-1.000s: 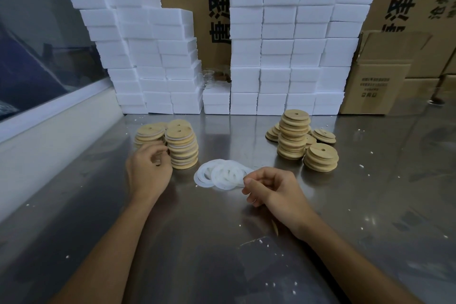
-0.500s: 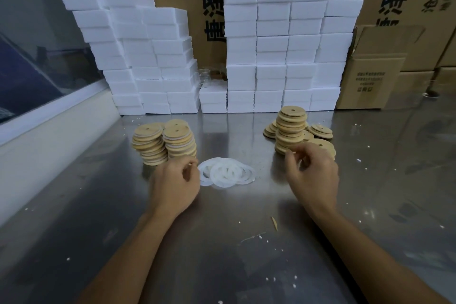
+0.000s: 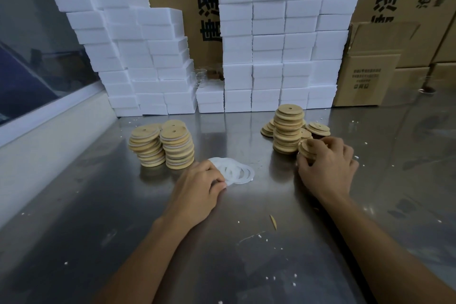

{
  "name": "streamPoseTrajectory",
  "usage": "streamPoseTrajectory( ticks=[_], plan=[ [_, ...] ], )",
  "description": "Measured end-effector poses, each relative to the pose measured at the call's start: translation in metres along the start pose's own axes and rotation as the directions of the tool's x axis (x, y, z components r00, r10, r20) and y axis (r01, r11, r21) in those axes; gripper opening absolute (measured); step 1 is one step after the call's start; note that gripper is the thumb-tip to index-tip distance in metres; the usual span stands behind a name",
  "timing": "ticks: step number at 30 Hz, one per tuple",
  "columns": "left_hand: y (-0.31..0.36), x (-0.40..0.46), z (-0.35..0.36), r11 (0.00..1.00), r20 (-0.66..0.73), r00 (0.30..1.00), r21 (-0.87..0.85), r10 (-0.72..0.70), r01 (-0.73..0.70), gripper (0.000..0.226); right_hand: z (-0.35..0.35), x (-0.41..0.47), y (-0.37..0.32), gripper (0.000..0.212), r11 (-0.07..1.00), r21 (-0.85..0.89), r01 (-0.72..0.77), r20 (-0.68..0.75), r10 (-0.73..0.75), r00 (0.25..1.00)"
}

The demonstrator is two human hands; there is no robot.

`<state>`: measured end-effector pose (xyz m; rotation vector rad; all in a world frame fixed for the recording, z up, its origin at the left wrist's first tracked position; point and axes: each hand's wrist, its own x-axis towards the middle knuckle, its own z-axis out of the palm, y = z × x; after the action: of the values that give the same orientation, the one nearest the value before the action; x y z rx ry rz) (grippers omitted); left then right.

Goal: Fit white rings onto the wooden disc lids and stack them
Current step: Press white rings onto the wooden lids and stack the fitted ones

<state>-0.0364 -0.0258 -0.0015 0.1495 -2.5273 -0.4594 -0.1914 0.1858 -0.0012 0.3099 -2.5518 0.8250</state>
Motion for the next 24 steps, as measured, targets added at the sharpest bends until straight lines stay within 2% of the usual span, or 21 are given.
streamPoseTrajectory(
  ticks=[5,9,13,17,22,24],
  plan=[
    [0.004,0.0,-0.004,1.0,0.026,1.0,0.027,0.0,-0.001,0.003,-0.002,-0.001,0.0,0.034,0.999,0.05,-0.021,0.019,0.02,1.0],
    [0.009,0.0,-0.007,0.998,-0.007,1.0,0.059,0.028,-0.028,0.012,-0.003,-0.002,-0.001,0.033,0.998,0.058,0.006,-0.024,-0.004,1.0],
    [0.013,0.003,-0.009,1.0,-0.099,0.995,-0.022,0.0,-0.002,0.014,-0.002,-0.002,-0.001,0.022,0.981,0.156,0.112,-0.127,-0.093,0.988],
    [0.014,0.005,-0.007,0.972,-0.139,0.987,-0.23,-0.077,0.043,0.008,-0.002,-0.005,-0.004,0.018,0.941,0.28,0.191,-0.16,-0.151,0.976],
    [0.012,0.007,-0.006,0.971,-0.163,0.986,-0.24,-0.04,0.0,0.005,-0.004,-0.018,-0.023,0.02,0.857,0.399,0.326,-0.234,-0.249,0.94],
    [0.012,0.008,-0.006,0.967,-0.186,0.982,-0.252,-0.017,-0.031,0.009,-0.003,-0.025,-0.03,0.018,0.816,0.475,0.328,-0.205,-0.26,0.944]
  ],
)
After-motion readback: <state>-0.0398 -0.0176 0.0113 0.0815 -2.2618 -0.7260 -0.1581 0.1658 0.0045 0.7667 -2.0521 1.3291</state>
